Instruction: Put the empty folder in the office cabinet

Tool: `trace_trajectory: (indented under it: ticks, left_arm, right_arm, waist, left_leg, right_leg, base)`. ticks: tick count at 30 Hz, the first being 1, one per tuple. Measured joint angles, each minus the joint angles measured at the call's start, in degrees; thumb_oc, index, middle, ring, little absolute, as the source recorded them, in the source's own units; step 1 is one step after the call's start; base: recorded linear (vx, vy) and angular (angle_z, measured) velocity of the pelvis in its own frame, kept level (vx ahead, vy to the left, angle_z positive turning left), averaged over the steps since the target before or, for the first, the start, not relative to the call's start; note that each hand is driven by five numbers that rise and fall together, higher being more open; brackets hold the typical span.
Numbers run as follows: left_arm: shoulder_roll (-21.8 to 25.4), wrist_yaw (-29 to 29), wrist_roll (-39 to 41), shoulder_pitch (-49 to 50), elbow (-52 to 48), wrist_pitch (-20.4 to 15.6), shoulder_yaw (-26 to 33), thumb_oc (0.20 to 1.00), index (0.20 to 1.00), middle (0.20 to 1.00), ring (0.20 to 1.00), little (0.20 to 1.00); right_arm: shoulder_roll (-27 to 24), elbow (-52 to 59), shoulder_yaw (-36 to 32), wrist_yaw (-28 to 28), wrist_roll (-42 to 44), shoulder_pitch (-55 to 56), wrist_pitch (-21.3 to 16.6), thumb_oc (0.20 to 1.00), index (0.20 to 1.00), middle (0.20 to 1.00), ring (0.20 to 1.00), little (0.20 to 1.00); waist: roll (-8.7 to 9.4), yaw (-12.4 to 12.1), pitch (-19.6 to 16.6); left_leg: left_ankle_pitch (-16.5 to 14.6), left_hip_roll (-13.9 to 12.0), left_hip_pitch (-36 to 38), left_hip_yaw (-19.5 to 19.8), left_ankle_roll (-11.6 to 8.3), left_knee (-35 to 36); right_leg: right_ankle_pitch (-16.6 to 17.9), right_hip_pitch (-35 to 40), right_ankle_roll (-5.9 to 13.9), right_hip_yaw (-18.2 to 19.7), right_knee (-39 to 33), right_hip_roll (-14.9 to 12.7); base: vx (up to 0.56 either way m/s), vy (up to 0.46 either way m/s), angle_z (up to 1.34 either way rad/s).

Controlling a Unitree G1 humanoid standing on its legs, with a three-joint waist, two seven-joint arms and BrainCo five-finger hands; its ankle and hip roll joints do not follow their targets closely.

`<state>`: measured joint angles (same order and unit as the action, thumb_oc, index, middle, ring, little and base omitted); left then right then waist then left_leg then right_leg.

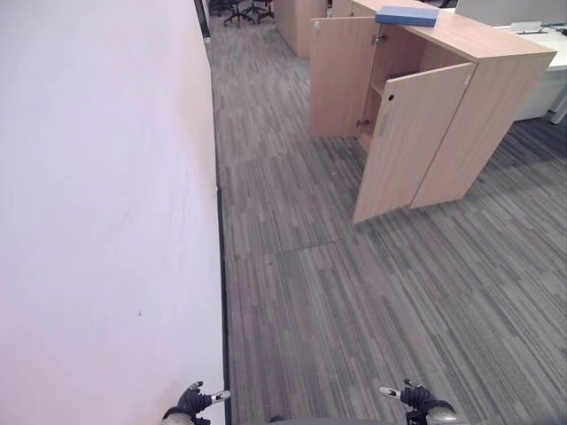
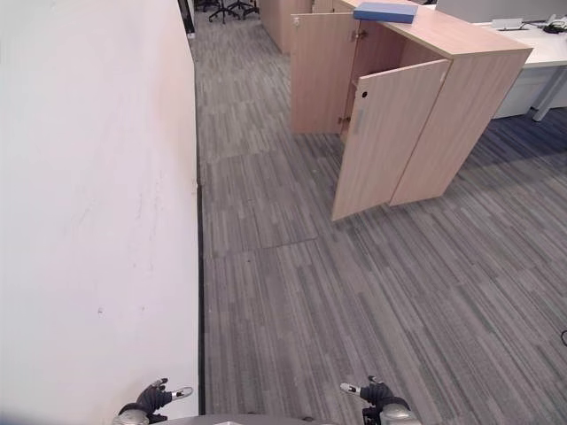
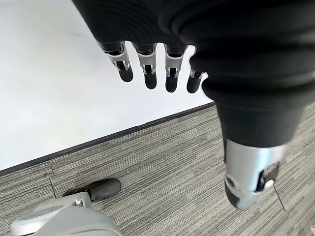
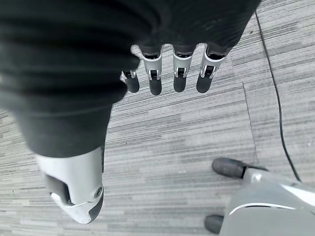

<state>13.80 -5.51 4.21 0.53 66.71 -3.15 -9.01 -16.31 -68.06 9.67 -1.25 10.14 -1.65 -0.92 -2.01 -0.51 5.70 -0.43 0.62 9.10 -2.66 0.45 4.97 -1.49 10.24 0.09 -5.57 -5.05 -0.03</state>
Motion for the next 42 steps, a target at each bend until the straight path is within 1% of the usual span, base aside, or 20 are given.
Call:
trace_trajectory:
  ticks: [20, 35, 42]
  left_arm:
    - [0.0, 1.2, 0.0, 0.0, 0.1, -0.6, -0.2, 1.0, 1.0, 1.0, 1.0, 1.0]
    - [0.0, 1.5, 0.0, 0.0, 0.1, -0.9, -0.4, 1.0, 1.0, 1.0, 1.0, 1.0]
    - [0.0, 1.5, 1.6, 0.0, 0.1, -0.9, -0.4, 1.0, 1.0, 1.0, 1.0, 1.0]
  right_arm:
    - [-0.3, -1.9, 0.0, 0.0, -0.1, 0.8, 0.1, 1.0, 1.0, 1.0, 1.0, 1.0]
    - [-0.6, -2.2, -0.3, 0.0, -0.1, 1.0, 0.1, 1.0, 1.0, 1.0, 1.0, 1.0]
    - [-0.7, -2.3, -0.3, -0.1, -0.1, 1.3, 0.1, 1.0, 1.0, 1.0, 1.0, 1.0]
  waist:
    - [-0.43, 0.2, -0.7]
    - [-0.52, 0.8, -0.8]
    - [-0.52, 1.1, -0.8]
  left_leg:
    - [0.1, 0.0, 0.3, 0.3, -0.08, 0.1]
    - [0.2, 0.0, 0.3, 0.5, -0.24, 0.1]
    - [0.4, 0.0, 0.3, 1.0, -0.62, 0.1]
  right_leg:
    - [0.0, 0.6, 0.01, -0.1, 0.0, 0.0]
    - [0.0, 0.7, 0.0, -0.1, 0.0, 0.1]
    - [0.0, 0.8, -0.02, -0.2, 0.0, 0.2]
  base:
    - [0.0, 0.0, 0.0]
    - [-0.01, -0.021, 0.0]
    - [-0.02, -0.032, 0.02]
